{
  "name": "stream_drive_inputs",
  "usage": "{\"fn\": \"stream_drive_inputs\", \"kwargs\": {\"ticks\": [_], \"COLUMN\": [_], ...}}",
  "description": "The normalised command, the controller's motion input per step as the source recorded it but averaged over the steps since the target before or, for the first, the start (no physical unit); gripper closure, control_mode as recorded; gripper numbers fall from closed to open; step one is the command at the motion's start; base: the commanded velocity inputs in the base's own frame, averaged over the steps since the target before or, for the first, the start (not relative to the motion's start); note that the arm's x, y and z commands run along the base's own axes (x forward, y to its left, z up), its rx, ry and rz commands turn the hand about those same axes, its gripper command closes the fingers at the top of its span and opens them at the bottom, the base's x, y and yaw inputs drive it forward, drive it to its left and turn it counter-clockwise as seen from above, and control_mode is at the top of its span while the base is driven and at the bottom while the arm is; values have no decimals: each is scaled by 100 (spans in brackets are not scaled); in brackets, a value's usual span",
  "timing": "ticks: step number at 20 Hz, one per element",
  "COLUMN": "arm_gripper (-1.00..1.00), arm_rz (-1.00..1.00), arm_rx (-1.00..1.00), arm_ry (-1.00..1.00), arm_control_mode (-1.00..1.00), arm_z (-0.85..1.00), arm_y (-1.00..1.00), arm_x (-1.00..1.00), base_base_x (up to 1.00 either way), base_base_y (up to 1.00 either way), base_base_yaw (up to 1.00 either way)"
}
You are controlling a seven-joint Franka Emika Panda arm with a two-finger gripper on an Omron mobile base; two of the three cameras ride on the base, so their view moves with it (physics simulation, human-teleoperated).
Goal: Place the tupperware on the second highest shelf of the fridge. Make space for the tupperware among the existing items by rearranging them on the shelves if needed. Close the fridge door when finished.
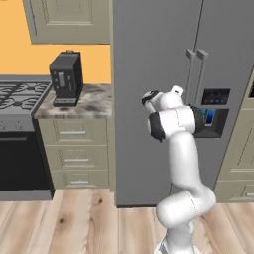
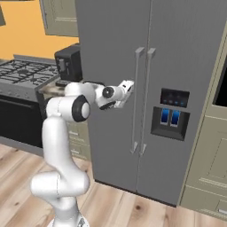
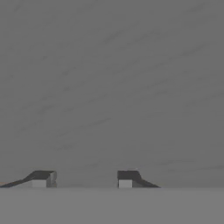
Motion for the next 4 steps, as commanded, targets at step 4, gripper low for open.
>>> {"fn": "stream_drive_inputs", "kwargs": {"ticks": [4], "arm_gripper": [-100], "arm_rz": [10], "arm_rx": [-9], "arm_ry": [-3], "arm_control_mode": [-100], "arm_z": [-17], "arm_y": [27], "arm_x": [-79], "base_base_x": [0], "base_base_y": [0], "base_base_yaw": [0]}}
